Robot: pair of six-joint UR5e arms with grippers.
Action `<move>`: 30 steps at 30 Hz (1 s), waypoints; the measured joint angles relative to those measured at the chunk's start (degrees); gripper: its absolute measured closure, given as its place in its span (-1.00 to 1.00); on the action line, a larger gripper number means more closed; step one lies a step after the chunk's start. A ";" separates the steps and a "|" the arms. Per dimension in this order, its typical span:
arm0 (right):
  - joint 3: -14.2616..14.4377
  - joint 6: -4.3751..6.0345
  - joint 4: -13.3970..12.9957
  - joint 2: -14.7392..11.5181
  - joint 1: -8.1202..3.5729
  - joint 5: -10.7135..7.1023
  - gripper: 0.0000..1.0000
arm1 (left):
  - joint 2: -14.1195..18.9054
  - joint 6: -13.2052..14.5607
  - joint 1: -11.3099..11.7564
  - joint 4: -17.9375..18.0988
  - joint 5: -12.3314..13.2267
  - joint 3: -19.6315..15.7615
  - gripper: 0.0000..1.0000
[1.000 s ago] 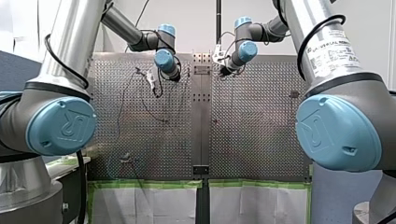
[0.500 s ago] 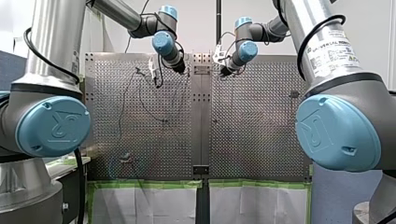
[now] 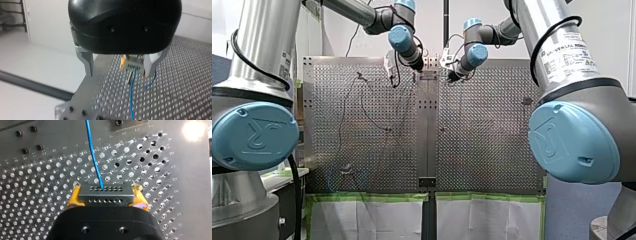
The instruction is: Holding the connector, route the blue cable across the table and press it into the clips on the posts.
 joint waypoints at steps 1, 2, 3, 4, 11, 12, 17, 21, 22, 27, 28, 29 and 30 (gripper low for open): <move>-0.01 0.01 0.01 0.00 0.00 0.00 1.00 | -0.32 0.06 -0.43 -0.09 -0.22 0.39 -1.00; -0.01 0.02 0.02 0.00 0.00 -0.01 1.00 | -0.78 0.12 -1.01 -0.23 -0.59 0.94 -1.00; -0.01 0.04 0.03 0.00 0.00 0.00 1.00 | -1.11 0.16 -1.36 -0.36 -0.84 1.35 -1.00; -0.02 0.05 0.03 0.00 0.00 0.00 1.00 | -1.40 0.18 -1.64 -0.48 -1.09 1.77 -1.00; -0.03 0.08 -0.03 0.01 0.00 0.00 1.00 | -4.30 1.11 -2.25 -1.85 -3.43 5.26 -1.00; -0.03 0.08 -0.03 0.01 0.00 0.00 1.00 | -4.76 1.35 -2.25 -2.03 -3.85 5.73 -1.00; -0.03 0.08 0.02 0.01 -0.01 0.00 1.00 | -7.30 1.99 -2.11 -2.09 -6.26 8.31 -1.00; -0.03 0.08 0.02 0.03 -0.01 0.00 1.00 | -8.97 2.06 -1.84 -1.15 -6.89 10.10 -1.00; -0.02 0.08 0.00 0.02 -0.01 0.00 1.00 | -9.25 2.07 -1.81 -0.86 -6.92 10.50 -1.00; -0.02 0.07 -0.05 0.04 -0.01 0.00 1.00 | -10.77 2.10 -1.77 -0.41 -7.06 12.40 -1.00; -0.03 0.07 -0.05 0.04 0.00 0.00 1.00 | -11.16 2.11 -1.79 -0.50 -7.10 12.80 -1.00; -0.02 0.07 -0.05 0.03 -0.01 0.00 1.00 | -11.70 2.10 -1.85 -0.66 -7.13 13.36 -1.00; -0.02 0.07 -0.05 0.03 -0.01 0.00 1.00 | -12.09 2.10 -1.89 -0.81 -7.11 13.75 -1.00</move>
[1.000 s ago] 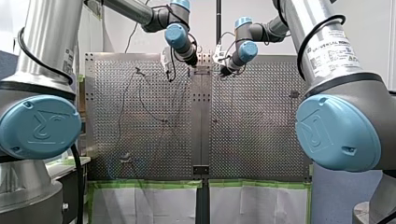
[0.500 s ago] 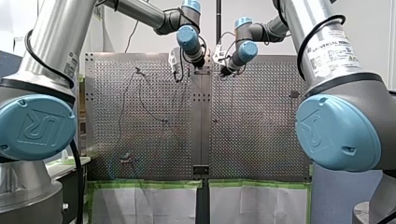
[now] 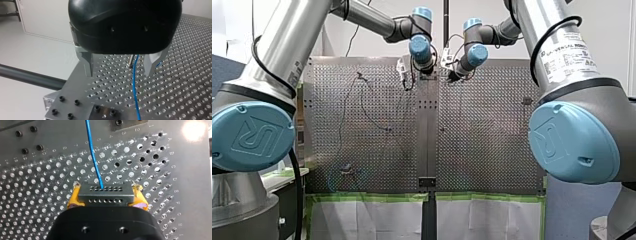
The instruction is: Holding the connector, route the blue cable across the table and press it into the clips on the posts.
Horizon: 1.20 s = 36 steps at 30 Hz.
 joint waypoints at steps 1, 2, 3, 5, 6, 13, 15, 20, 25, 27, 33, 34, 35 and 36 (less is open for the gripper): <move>0.00 0.00 0.00 0.00 0.00 0.00 1.00 | -0.38 0.00 -0.04 -0.17 0.01 0.37 -1.00; 0.00 0.00 0.00 0.01 0.00 0.00 1.00 | -0.89 -0.01 -0.09 -0.36 0.03 0.87 -1.00; -0.01 0.00 -0.01 0.01 0.00 0.00 1.00 | -1.27 -0.01 -0.11 -0.42 0.00 1.20 -1.00; -0.01 0.00 0.00 0.03 0.00 0.00 1.00 | -2.24 -0.04 0.02 -0.26 -0.13 1.71 -1.00; 0.00 0.00 0.00 0.03 0.00 0.00 1.00 | -2.70 -0.05 0.12 -0.08 -0.22 1.84 -1.00; 0.03 0.00 0.01 0.05 0.00 0.00 1.00 | -4.57 -0.32 1.57 2.63 -0.52 2.17 -1.00; 0.03 0.00 0.00 0.05 0.00 0.00 1.00 | -4.98 -0.35 1.90 3.23 -0.59 2.45 -1.00; 0.04 -0.01 0.06 0.05 0.04 0.00 1.00 | -6.72 -0.37 2.36 3.59 -0.64 4.02 -1.00; 0.03 -0.01 0.08 0.05 0.07 0.00 1.00 | -8.69 -0.37 2.50 3.38 -0.76 5.92 -1.00; 0.03 -0.02 0.08 0.05 0.11 0.00 1.00 | -9.25 -0.38 2.61 3.34 -0.91 6.60 -1.00; 0.04 -0.05 0.09 0.05 0.10 0.00 1.00 | -9.68 -0.42 2.95 3.05 -1.14 7.34 -1.00; 0.04 -0.06 0.09 0.05 0.10 0.00 1.00 | -9.68 -0.42 2.93 2.96 -1.32 7.37 -1.00; 0.04 -0.06 0.08 0.05 0.10 0.00 1.00 | -9.68 -0.38 2.85 2.88 -1.64 7.39 -1.00; 0.04 -0.06 0.08 0.05 0.11 0.00 1.00 | -9.68 -0.34 2.77 2.85 -1.92 7.40 -0.64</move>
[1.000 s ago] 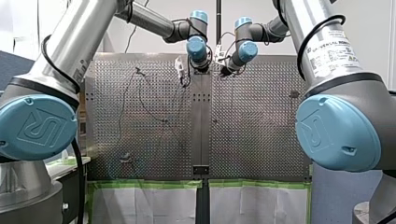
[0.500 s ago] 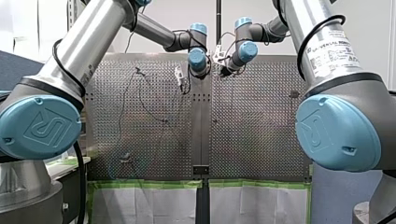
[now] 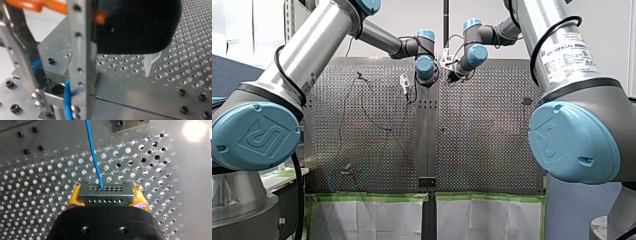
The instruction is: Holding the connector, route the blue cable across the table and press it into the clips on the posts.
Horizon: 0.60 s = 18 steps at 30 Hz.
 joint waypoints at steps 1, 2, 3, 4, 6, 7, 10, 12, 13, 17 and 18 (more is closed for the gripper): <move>0.01 0.00 0.00 0.00 0.01 0.00 1.00 | 0.00 0.07 -0.09 0.00 -0.34 0.00 -0.36; 0.00 0.02 0.00 0.00 0.02 0.00 1.00 | 0.01 0.22 -0.21 0.00 -0.86 0.00 -0.36; 0.01 0.02 0.00 0.00 0.02 0.00 1.00 | 0.01 0.36 -0.32 0.03 -1.28 0.00 -0.07; 0.01 0.01 0.00 0.00 0.02 0.00 1.00 | 0.01 0.55 -0.42 0.08 -1.72 0.01 0.40; 0.01 0.01 0.00 0.00 0.00 0.00 1.00 | 0.02 0.95 -0.61 0.19 -2.89 0.03 0.84; 0.01 0.00 0.00 0.00 0.00 0.00 1.00 | 0.02 1.06 -0.67 0.21 -3.38 0.03 1.00; 0.02 0.01 0.00 0.00 -0.01 0.00 1.00 | 0.04 1.09 -0.75 0.15 -4.54 0.03 1.00; 0.02 0.04 0.00 0.01 -0.02 0.00 1.00 | 0.05 0.84 -0.76 -0.10 -4.88 0.03 1.00; 0.01 0.05 0.01 0.02 -0.02 -0.01 1.00 | 0.05 0.64 -0.79 -0.34 -5.00 0.03 1.00; 0.08 0.07 0.08 0.05 0.06 -0.02 1.00 | 0.06 -0.13 -1.11 -2.06 -6.25 -0.02 1.00; 0.15 0.06 0.12 0.06 0.12 -0.01 1.00 | 0.06 -0.22 -1.24 -2.50 -6.65 -0.09 1.00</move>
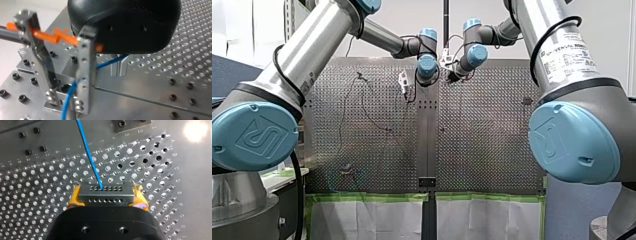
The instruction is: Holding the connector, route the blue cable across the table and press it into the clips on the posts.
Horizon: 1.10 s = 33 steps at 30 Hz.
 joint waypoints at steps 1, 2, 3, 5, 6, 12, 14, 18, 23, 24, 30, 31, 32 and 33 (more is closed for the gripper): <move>0.07 0.00 0.02 0.00 0.05 0.00 1.00 | 0.02 -0.11 -0.14 -0.45 -0.42 -0.13 1.00; 0.18 -0.01 0.05 -0.01 0.10 0.00 1.00 | 0.09 -0.33 -0.35 -0.94 -0.99 -0.41 1.00; 0.39 -0.03 0.06 -0.02 0.17 0.00 1.00 | 0.19 -0.55 -0.49 -1.19 -1.42 -0.69 1.00; 0.82 -0.05 0.10 -0.03 0.28 0.00 1.00 | 0.69 -1.02 -0.76 -1.32 -2.44 -1.51 1.00; 1.17 -0.06 0.11 -0.04 0.32 0.01 1.00 | 1.03 -1.18 -0.86 -1.17 -2.89 -1.92 1.00; 3.52 -0.08 0.08 -0.13 0.42 0.07 1.00 | 3.81 -1.28 -1.21 1.26 -4.12 -4.86 1.00; 4.44 -0.08 0.04 -0.14 0.48 0.06 1.00 | 4.91 -0.99 -1.40 2.37 -3.49 -5.98 1.00; 6.48 -0.11 0.02 -0.20 0.60 0.19 1.00 | 7.05 -0.68 -1.69 4.48 -1.80 -8.13 1.00; 8.68 -0.30 -0.10 -0.22 0.35 0.37 1.00 | 8.29 -0.59 -1.61 7.02 0.77 -10.61 1.00; 9.24 -0.44 -0.12 -0.24 0.36 0.48 1.00 | 8.27 -0.59 -1.53 7.46 1.22 -11.05 1.00; 12.11 -0.82 -0.15 -0.56 0.37 1.30 1.00 | 6.78 -0.72 -0.87 10.01 3.59 -13.64 1.00; 12.54 -0.85 -0.16 -0.67 0.33 1.43 1.00 | 6.44 -0.76 -0.82 10.38 3.76 -14.00 1.00; 12.97 -0.89 -0.20 -0.77 0.28 1.54 1.00 | 5.98 -0.83 -0.75 10.88 3.91 -14.47 1.00; 13.54 -1.01 -0.22 -0.86 0.20 1.66 1.00 | 5.65 -0.88 -0.70 11.22 3.96 -14.82 1.00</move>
